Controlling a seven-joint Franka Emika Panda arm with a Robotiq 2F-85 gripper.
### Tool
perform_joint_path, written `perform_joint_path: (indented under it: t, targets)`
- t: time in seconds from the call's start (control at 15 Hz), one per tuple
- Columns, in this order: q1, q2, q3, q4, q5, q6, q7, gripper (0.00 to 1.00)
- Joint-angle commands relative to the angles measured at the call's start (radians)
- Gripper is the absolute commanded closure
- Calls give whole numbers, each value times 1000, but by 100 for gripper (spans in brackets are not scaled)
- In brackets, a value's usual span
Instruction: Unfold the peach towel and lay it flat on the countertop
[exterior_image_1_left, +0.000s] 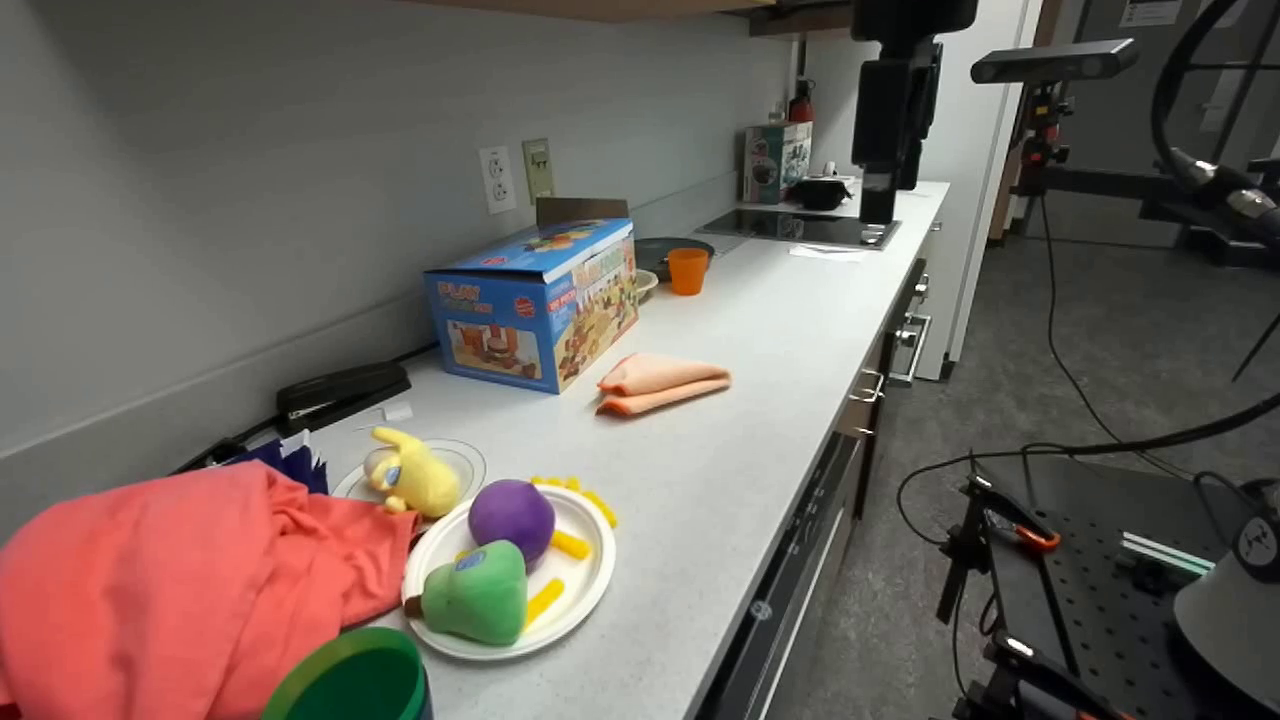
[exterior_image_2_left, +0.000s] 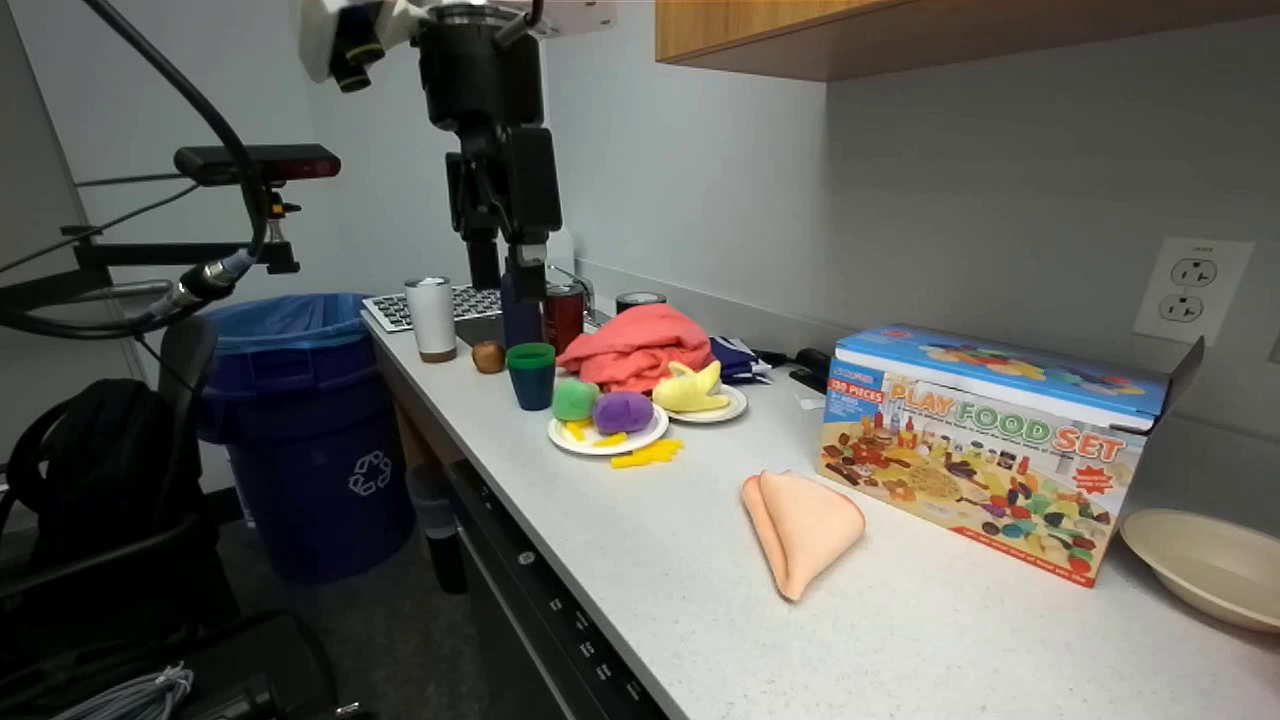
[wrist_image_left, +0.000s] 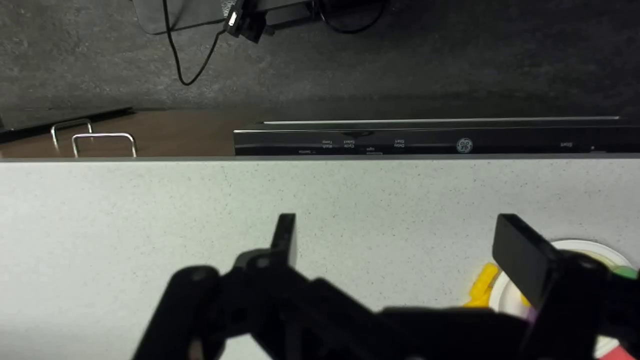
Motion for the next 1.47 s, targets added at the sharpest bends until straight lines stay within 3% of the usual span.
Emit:
perform_joint_path:
  t: [0.0,0.33,0.4,0.73,0.8,0.93,1.13,1.4]
  targets:
    - [7,1,-5,2,-3,-3,3,0]
    - [13,1,-11,-3,3,5,-15,0]
    - [9,195,12,173,-5,29,5,0]
    - [23,413,22,409,-5,23,16,0]
    - [27,283,5,267,-3,61,2,0]
    - [29,334,3,299,-3,62,2,0]
    - [28,315,2,284,-3,61,2,0]
    - [11,336,-16,245,-31,157,2,0]
